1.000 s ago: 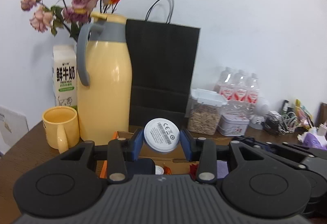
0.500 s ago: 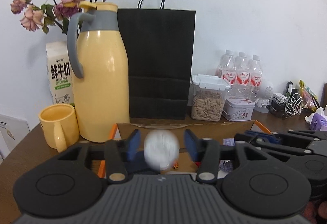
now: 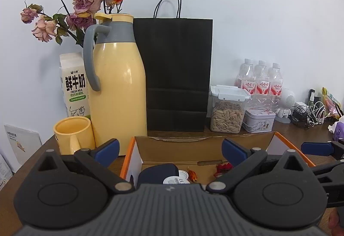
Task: Organize objects
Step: 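Carry the white round device into the box with the left gripper and release, then withdraw the left gripper from the box back over the table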
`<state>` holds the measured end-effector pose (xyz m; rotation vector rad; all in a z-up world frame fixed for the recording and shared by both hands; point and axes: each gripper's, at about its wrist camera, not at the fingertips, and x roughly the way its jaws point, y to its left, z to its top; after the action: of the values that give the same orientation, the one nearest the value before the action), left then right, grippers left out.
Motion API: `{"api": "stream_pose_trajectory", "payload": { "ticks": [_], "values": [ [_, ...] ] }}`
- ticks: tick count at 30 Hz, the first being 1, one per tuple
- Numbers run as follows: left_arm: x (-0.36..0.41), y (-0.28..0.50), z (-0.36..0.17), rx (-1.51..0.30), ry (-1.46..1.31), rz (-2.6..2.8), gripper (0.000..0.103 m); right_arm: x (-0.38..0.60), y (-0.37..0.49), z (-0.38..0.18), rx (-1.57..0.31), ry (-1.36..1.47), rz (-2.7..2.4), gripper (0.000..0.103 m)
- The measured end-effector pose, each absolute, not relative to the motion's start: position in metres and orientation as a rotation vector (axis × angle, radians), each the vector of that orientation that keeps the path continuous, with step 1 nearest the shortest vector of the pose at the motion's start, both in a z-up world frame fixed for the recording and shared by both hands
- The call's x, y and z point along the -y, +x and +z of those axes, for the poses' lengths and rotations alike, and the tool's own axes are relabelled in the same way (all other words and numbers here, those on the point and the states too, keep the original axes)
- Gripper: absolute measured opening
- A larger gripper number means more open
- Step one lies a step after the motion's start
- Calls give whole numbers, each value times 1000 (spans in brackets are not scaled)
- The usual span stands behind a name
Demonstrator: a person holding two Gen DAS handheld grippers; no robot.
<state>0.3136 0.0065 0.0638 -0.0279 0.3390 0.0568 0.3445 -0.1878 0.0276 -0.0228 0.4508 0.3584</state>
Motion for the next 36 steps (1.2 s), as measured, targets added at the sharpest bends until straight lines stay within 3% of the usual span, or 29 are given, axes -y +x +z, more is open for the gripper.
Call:
{"api": "stream_pose_trajectory", "payload": {
  "ticks": [19, 36],
  "values": [
    [-36, 241, 71, -301, -48, 68, 103, 199, 291, 44, -372, -90, 362, 103],
    [-66, 146, 6, -507, -38, 41, 103, 195, 182, -27, -491, -143, 486, 103]
  ]
}}
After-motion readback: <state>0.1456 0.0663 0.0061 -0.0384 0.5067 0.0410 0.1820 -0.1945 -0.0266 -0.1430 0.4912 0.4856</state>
